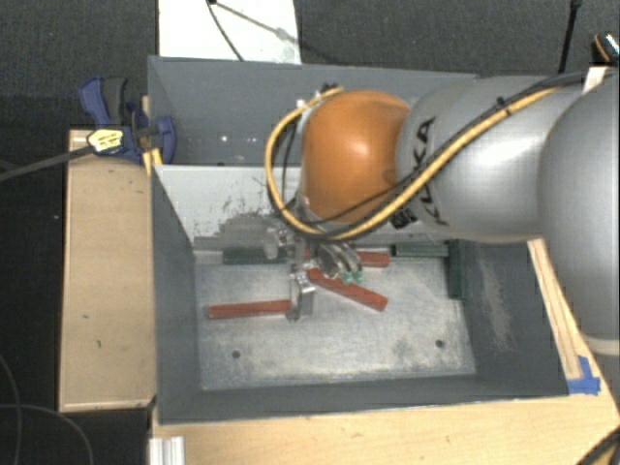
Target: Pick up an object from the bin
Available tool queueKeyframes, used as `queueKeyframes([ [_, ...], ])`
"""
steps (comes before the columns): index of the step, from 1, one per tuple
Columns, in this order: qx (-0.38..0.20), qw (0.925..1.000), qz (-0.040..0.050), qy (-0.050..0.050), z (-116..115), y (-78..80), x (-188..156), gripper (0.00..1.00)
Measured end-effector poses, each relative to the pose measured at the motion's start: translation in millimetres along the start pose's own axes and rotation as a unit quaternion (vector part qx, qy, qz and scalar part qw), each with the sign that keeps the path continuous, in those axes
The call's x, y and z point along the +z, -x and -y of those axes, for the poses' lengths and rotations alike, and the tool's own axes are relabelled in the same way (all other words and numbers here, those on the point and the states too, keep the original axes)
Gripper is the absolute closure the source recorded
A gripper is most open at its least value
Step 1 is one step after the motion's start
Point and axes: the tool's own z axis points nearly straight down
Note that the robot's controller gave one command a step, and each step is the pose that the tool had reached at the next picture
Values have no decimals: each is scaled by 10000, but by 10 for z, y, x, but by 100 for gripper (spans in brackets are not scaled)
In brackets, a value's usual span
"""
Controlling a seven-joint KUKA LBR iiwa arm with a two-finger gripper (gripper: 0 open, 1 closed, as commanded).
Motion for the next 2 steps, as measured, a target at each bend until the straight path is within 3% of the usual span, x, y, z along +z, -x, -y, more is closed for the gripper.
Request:
queueKeyframes([
  [1, 448, 9990, -32, -3, 111, -9, 964, 0],
  [2, 464, 9989, 3, 2, 106, 12, 917, 100],
])
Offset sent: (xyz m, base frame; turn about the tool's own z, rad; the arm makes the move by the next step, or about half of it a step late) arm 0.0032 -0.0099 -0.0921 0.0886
